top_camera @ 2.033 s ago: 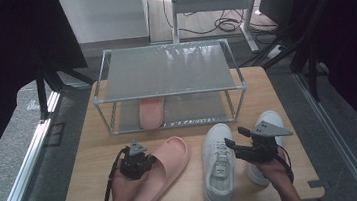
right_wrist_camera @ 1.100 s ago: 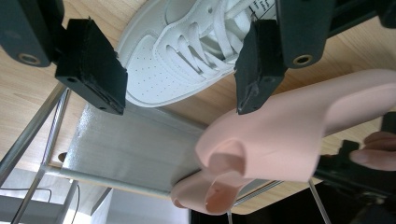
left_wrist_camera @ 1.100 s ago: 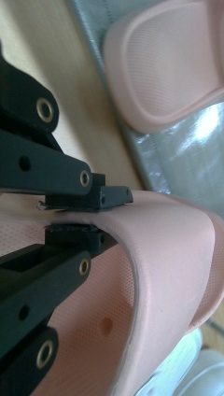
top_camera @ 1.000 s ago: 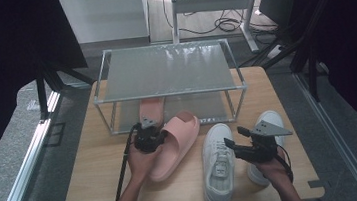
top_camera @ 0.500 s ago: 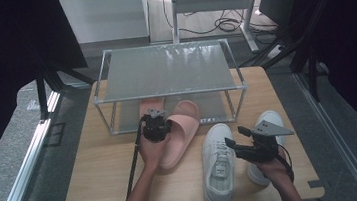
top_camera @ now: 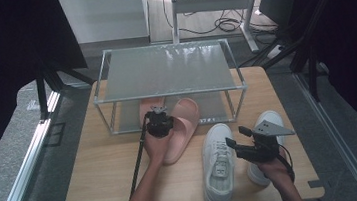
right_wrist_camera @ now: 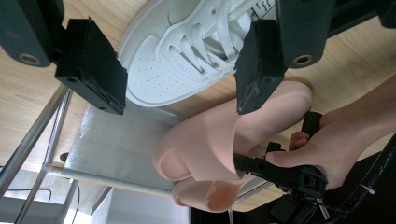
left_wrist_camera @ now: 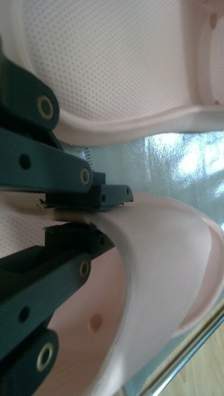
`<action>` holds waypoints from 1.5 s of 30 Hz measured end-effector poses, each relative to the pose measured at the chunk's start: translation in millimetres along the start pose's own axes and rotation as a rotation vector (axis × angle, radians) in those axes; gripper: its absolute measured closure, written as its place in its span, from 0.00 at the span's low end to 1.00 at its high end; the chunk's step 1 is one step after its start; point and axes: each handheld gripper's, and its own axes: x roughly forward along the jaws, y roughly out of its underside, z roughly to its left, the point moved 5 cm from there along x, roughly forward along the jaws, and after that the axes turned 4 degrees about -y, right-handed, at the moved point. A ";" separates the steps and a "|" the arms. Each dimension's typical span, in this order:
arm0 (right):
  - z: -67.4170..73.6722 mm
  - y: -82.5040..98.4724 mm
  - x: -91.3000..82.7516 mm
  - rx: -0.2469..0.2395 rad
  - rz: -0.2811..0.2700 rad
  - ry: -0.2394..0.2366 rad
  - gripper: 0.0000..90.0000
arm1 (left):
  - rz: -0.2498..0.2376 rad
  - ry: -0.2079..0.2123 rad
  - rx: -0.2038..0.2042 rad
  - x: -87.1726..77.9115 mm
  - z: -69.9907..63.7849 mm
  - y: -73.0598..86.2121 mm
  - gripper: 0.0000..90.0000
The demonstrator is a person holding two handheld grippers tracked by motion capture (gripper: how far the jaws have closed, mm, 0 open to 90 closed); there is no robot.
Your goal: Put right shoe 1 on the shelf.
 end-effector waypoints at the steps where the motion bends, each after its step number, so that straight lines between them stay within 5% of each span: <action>1: -0.1 0.1 0.1 0.000 0.000 0.000 0.38 | 0.000 -0.001 0.004 0.4 -0.5 -0.4 0.91; 20: -0.3 1.6 1.6 -0.001 0.007 0.001 0.38 | -0.004 0.000 -0.019 8.3 2.0 -7.1 0.89; 24: 0.5 1.3 0.8 -0.002 0.005 0.000 0.38 | -0.011 0.032 -0.026 4.5 1.7 -7.1 0.74; 31: 0.2 1.3 0.6 -0.002 0.005 0.003 0.38 | -0.015 0.077 -0.006 -17.0 7.7 0.1 0.61; 35: 0.9 1.4 1.7 -0.004 0.007 0.002 0.38 | -0.025 0.087 0.023 -31.5 10.4 7.4 0.65; 45: 2.6 1.3 2.6 -0.006 0.008 0.001 0.38 | -0.010 0.177 0.121 -60.1 3.3 20.4 0.95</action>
